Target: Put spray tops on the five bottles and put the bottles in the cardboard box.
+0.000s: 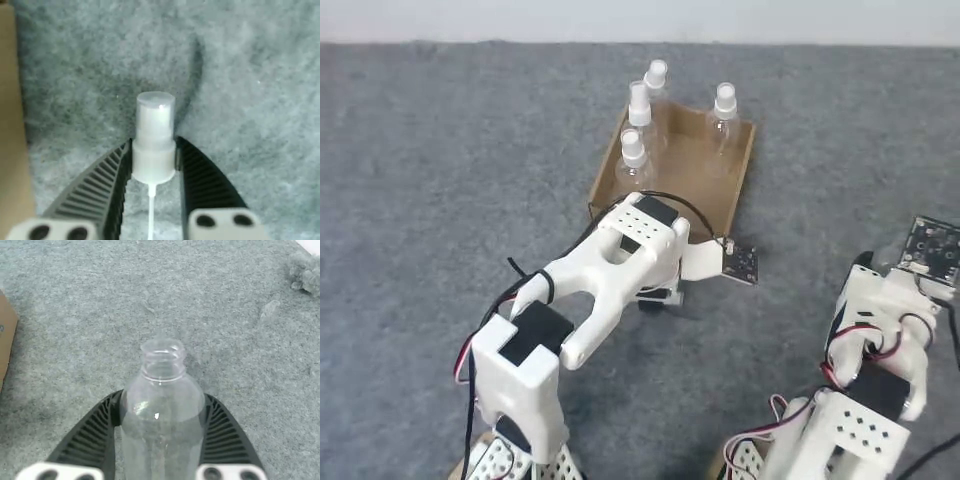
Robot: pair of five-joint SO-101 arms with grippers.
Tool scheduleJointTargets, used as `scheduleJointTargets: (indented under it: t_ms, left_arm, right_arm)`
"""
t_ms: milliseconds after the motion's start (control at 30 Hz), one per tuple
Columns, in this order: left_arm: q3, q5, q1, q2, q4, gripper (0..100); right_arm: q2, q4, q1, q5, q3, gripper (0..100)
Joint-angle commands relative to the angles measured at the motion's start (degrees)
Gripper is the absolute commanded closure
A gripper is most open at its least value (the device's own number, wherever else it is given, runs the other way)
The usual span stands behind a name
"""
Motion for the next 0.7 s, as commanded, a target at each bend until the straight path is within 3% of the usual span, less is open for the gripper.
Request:
scheduleJointTargets:
  t_ms: [0, 333, 667]
  left_arm:
    - [-1.3, -0.6, 0.3, -1.5, 4.1, 99]
    - [-1.5, 0.2, -2.5, -10.8, 12.6, 99]
    - [-1.5, 14.4, -2.5, -27.9, 12.7, 99]
  right_arm:
    - [-1.5, -0.7, -0.5, -0.2, -0.9, 93.6]
    - [-1.5, -0.7, -0.7, -0.2, 0.1, 93.7]
    - [-1.5, -1.1, -4.4, -0.3, 0.0, 93.7]
